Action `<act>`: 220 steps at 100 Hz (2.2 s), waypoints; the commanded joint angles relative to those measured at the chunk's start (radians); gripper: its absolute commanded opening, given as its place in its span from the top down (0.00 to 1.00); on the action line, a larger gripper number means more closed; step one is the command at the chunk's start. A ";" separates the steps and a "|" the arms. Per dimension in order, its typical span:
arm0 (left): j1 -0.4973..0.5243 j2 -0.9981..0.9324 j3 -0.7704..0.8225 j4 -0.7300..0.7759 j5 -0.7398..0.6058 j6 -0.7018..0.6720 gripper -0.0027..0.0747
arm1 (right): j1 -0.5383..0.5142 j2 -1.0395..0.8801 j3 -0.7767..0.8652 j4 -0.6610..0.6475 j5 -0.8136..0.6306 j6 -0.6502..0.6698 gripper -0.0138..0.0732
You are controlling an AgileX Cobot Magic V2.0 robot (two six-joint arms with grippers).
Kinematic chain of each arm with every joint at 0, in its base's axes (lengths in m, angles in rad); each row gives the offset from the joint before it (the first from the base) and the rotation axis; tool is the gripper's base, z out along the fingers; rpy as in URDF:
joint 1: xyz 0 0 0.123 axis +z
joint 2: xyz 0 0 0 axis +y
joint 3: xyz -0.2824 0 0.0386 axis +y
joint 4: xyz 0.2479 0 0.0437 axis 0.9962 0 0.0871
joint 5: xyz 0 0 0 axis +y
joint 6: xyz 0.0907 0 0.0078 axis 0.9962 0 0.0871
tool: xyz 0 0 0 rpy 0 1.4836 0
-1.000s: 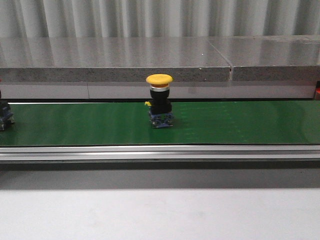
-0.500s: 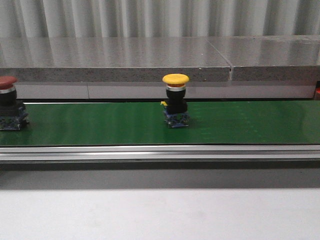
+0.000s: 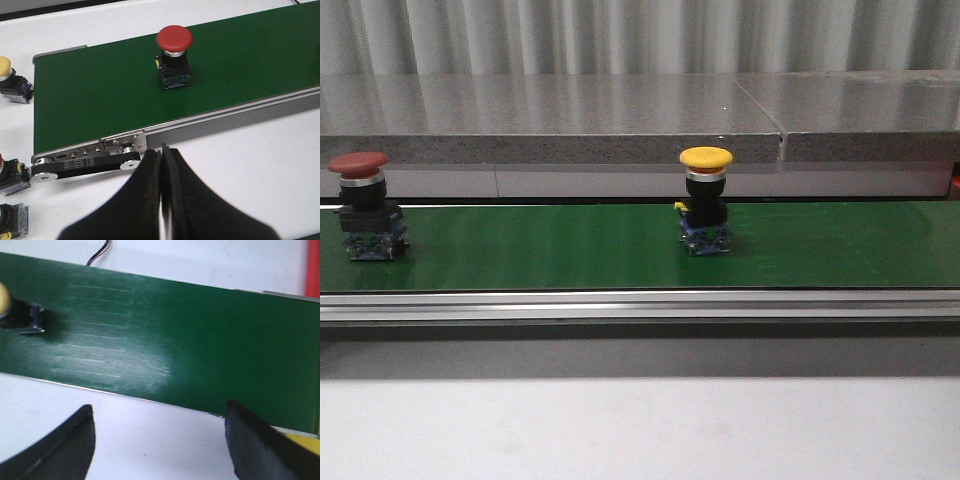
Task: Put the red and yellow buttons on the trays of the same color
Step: 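Move the right gripper above the yellow button riding on the belt, then close the right gripper on the yellow button and lift it, then lower the yellow button into the yellow tray and open the right gripper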
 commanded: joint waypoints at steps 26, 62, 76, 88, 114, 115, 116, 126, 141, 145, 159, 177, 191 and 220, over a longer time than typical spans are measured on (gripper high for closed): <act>-0.005 0.004 -0.029 -0.015 -0.062 -0.010 0.99 | 0.083 0.245 -0.266 0.123 0.155 -0.114 0.19; -0.005 0.004 -0.029 -0.015 -0.062 -0.010 0.99 | 0.174 0.441 -0.450 0.142 0.212 -0.141 0.19; -0.005 0.004 -0.029 -0.015 -0.062 -0.010 0.99 | 0.174 0.505 -0.482 0.136 0.205 -0.141 0.19; -0.005 0.004 -0.029 -0.015 -0.062 -0.010 0.99 | 0.174 0.542 -0.483 0.130 0.180 -0.141 0.19; -0.005 0.004 -0.029 -0.015 -0.062 -0.010 0.99 | 0.162 0.598 -0.483 0.081 0.139 -0.141 0.27; -0.005 0.004 -0.029 -0.015 -0.062 -0.010 0.99 | 0.162 0.600 -0.483 0.081 0.137 -0.141 0.29; -0.005 0.004 -0.029 -0.015 -0.062 -0.010 0.99 | 0.162 0.600 -0.483 0.081 0.137 -0.141 0.30; -0.005 0.004 -0.029 -0.015 -0.062 -0.010 0.99 | 0.155 0.609 -0.483 0.081 0.139 -0.141 0.44; -0.005 0.004 -0.029 -0.015 -0.062 -0.010 0.99 | 0.152 0.606 -0.483 0.081 0.146 -0.141 0.56; -0.005 0.004 -0.029 -0.015 -0.062 -0.010 0.99 | 0.152 0.604 -0.483 0.081 0.146 -0.141 0.57; -0.005 0.004 -0.029 -0.015 -0.062 -0.010 0.99 | 0.151 0.591 -0.484 0.081 0.158 -0.140 0.57; -0.005 0.004 -0.029 -0.015 -0.062 -0.010 0.99 | 0.120 0.541 -0.484 0.074 0.177 -0.138 0.57; -0.005 0.004 -0.029 -0.015 -0.062 -0.010 0.99 | 0.054 0.492 -0.484 0.074 0.181 -0.137 0.57; -0.005 0.004 -0.029 -0.015 -0.062 -0.010 0.99 | -0.146 0.440 -0.484 0.022 0.246 -0.137 0.57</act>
